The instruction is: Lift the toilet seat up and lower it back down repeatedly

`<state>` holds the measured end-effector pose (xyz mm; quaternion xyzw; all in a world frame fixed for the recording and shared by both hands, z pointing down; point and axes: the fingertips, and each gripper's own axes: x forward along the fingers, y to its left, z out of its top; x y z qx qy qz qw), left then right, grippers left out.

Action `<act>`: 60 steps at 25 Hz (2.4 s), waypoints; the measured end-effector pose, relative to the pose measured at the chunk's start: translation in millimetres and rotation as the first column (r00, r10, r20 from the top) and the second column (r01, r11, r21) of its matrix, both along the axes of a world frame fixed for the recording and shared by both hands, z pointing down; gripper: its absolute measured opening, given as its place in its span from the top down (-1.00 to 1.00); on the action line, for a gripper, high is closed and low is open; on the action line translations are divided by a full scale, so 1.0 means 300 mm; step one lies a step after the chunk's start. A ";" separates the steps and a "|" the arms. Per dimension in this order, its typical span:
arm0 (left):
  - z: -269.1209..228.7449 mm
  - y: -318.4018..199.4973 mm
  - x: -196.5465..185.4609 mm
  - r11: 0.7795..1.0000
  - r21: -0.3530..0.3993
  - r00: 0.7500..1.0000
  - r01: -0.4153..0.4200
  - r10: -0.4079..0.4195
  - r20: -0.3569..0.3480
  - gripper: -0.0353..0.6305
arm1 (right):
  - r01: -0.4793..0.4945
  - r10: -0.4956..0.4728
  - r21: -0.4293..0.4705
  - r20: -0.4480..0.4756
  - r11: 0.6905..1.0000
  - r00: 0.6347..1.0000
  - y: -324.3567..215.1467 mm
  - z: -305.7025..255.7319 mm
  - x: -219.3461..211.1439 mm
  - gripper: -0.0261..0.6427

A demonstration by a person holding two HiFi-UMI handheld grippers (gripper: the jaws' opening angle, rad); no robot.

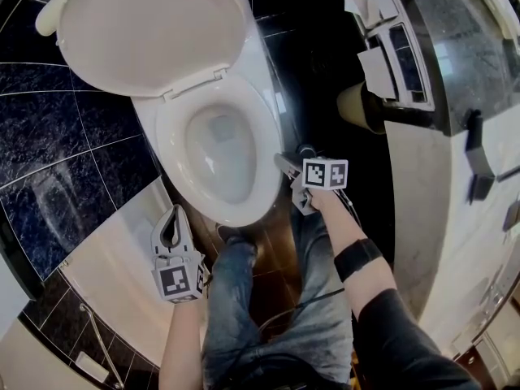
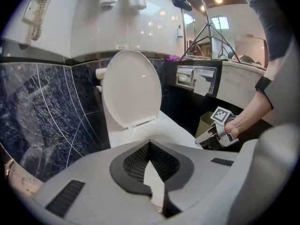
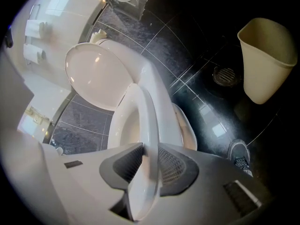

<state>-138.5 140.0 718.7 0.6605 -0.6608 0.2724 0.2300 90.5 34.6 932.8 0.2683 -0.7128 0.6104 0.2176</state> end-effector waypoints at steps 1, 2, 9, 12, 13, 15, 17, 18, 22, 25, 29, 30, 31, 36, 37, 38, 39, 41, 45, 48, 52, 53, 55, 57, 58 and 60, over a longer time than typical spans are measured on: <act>-0.003 -0.004 0.004 1.000 -0.004 1.000 0.001 -0.001 -0.006 0.89 | 0.003 -0.003 -0.002 -0.001 1.000 1.000 -0.001 -0.001 -0.001 0.58; -0.003 -0.004 0.005 1.000 -0.005 1.000 0.000 0.000 -0.009 0.89 | 0.006 -0.006 -0.004 -0.002 1.000 1.000 -0.002 -0.004 -0.001 0.58; 0.020 0.022 0.004 1.000 -0.003 1.000 -0.022 0.022 0.009 0.89 | 0.019 -0.018 -0.012 0.027 1.000 0.999 -0.007 -0.056 -0.006 0.58; 0.005 0.037 0.026 1.000 -0.018 1.000 -0.019 0.019 -0.002 0.89 | 0.041 -0.041 -0.020 0.020 0.999 0.999 -0.002 -0.083 -0.007 0.58; -0.012 0.038 0.043 0.999 -0.033 1.000 -0.002 0.001 -0.026 0.89 | 0.041 -0.040 -0.027 0.018 0.999 0.999 -0.001 -0.092 -0.005 0.58; -0.032 0.066 0.074 0.998 -0.063 0.999 -0.002 -0.001 -0.054 0.89 | 0.036 -0.035 -0.039 0.018 0.999 0.999 -0.003 -0.113 -0.002 0.58; -0.018 0.138 0.102 0.994 -0.106 0.998 -0.034 0.028 -0.060 0.89 | 0.036 -0.035 -0.044 0.018 0.998 0.999 -0.011 -0.141 0.001 0.58; -0.001 0.188 0.117 0.989 -0.138 0.997 -0.053 0.045 -0.064 0.89 | 0.035 -0.034 -0.048 0.020 0.998 0.999 -0.014 -0.155 0.002 0.58; 0.119 0.405 0.166 0.950 -0.285 0.990 -0.124 0.099 -0.100 0.89 | 0.052 -0.051 -0.061 0.025 0.997 0.998 -0.018 -0.210 -0.002 0.58; 0.228 0.502 0.206 0.919 -0.375 0.987 -0.119 0.067 -0.148 0.89 | 0.077 -0.076 -0.068 0.016 0.995 0.997 -0.023 -0.245 -0.007 0.57; 0.339 0.510 0.247 0.901 -0.429 0.980 -0.063 -0.026 -0.198 0.89 | 0.069 -0.068 -0.083 0.013 0.994 0.998 -0.033 -0.282 -0.011 0.57; 0.345 0.487 0.255 0.906 -0.421 0.977 -0.052 -0.040 -0.207 0.89 | 0.058 -0.058 -0.090 0.012 0.994 0.998 -0.031 -0.288 -0.010 0.57; 0.342 0.456 0.264 0.913 -0.405 0.975 -0.049 -0.044 -0.216 0.89 | 0.052 -0.051 -0.092 0.012 0.994 0.999 -0.031 -0.298 -0.012 0.57; 0.277 0.344 0.296 0.945 -0.324 0.969 -0.051 -0.032 -0.244 0.89 | 0.042 -0.039 -0.085 0.041 0.996 0.998 -0.052 -0.360 -0.030 0.57; 0.262 0.336 0.294 0.948 -0.316 0.969 -0.040 -0.040 -0.243 0.89 | 0.045 -0.041 -0.083 0.047 0.996 0.998 -0.056 -0.370 -0.033 0.57; 0.248 0.329 0.291 0.950 -0.310 0.970 -0.031 -0.046 -0.240 0.89 | 0.051 -0.048 -0.078 0.050 0.996 0.998 -0.063 -0.383 -0.036 0.57; 0.233 0.322 0.289 0.952 -0.305 0.970 -0.024 -0.052 -0.238 0.89 | 0.058 -0.054 -0.072 0.051 0.996 0.997 -0.070 -0.398 -0.039 0.56; 0.196 0.305 0.283 0.956 -0.293 0.970 -0.013 -0.059 -0.236 0.89 | 0.056 -0.052 -0.068 0.050 0.996 0.997 -0.079 -0.423 -0.039 0.56; 0.109 0.265 0.257 0.965 -0.261 0.972 0.001 -0.062 -0.226 0.89 | 0.014 -0.010 -0.077 0.048 0.997 0.999 -0.097 -0.470 -0.046 0.56; 0.047 0.239 0.218 0.971 -0.234 0.974 0.040 -0.090 -0.209 0.89 | 0.002 0.002 -0.069 0.057 0.998 0.998 -0.128 -0.525 -0.061 0.56; -0.071 0.152 0.185 0.976 -0.189 0.965 0.106 -0.148 -0.219 0.89 | -0.045 0.050 -0.081 0.062 0.996 0.997 -0.169 -0.594 -0.073 0.55; -0.102 0.126 0.177 0.977 -0.176 0.961 0.123 -0.161 -0.224 0.89 | -0.057 0.062 -0.083 0.058 0.995 0.996 -0.181 -0.611 -0.076 0.55; -0.155 0.078 0.152 0.977 -0.148 0.956 0.155 -0.186 -0.225 0.89 | -0.075 0.079 -0.079 0.049 0.994 0.996 -0.207 -0.651 -0.084 0.55; -0.197 0.036 0.123 0.976 -0.127 0.954 0.179 -0.204 -0.220 0.89 | -0.078 0.082 -0.066 0.053 0.995 0.995 -0.232 -0.704 -0.093 0.56; -0.219 0.013 0.110 0.975 -0.118 0.953 0.187 -0.209 -0.220 0.89 | -0.074 0.078 -0.055 0.061 0.996 0.995 -0.243 -0.736 -0.098 0.68; -0.260 -0.032 0.082 0.975 -0.094 0.952 0.201 -0.217 -0.215 0.89 | -0.058 0.060 -0.029 0.078 0.998 0.995 -0.263 -0.807 -0.108 0.71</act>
